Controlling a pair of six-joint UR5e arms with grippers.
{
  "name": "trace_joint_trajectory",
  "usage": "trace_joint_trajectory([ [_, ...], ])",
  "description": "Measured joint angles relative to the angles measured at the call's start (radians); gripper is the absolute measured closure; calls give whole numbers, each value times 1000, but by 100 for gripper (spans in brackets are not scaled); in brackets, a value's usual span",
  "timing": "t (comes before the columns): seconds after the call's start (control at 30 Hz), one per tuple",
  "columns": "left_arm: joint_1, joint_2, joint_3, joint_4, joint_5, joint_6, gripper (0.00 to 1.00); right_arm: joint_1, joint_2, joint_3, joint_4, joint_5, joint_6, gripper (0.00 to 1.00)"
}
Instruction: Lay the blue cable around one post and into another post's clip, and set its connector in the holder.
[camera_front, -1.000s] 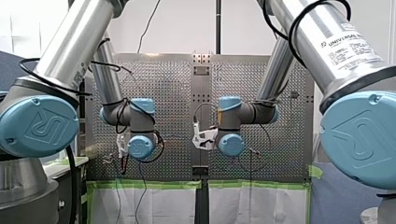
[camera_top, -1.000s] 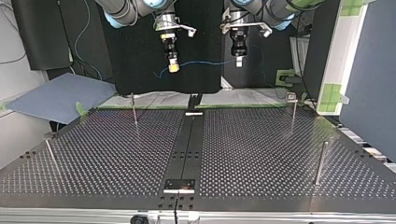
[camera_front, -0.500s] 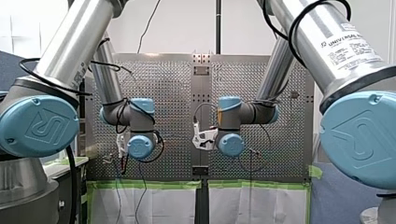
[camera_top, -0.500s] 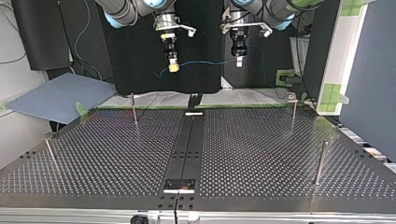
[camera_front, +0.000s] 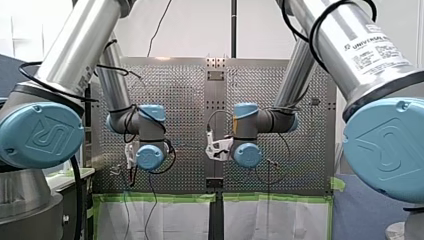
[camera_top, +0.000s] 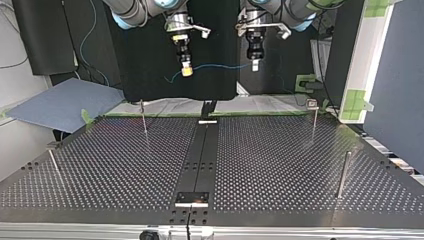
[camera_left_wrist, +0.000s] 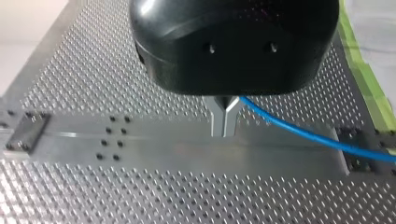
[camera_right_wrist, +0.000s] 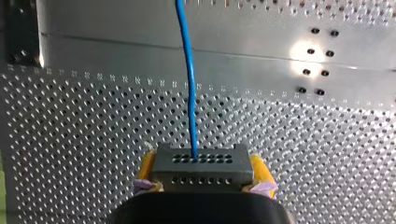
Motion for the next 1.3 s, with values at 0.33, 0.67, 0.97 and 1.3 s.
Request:
trace_joint_trajectory([
  [0.33,-13,40,-42,18,76,11,100,11,-36,36,85,-12,37,100],
  [0.67,-13,41,-43,18,99,11,100,11,-37,36,119,-12,38,100],
  [0.97,-15,56,-22,3,98,14,100,23,-30,9,113,-9,33,100],
  [1.3,-5,137,-14,-78,61,4,100,29,-104,-27,124,-31,53,100],
])
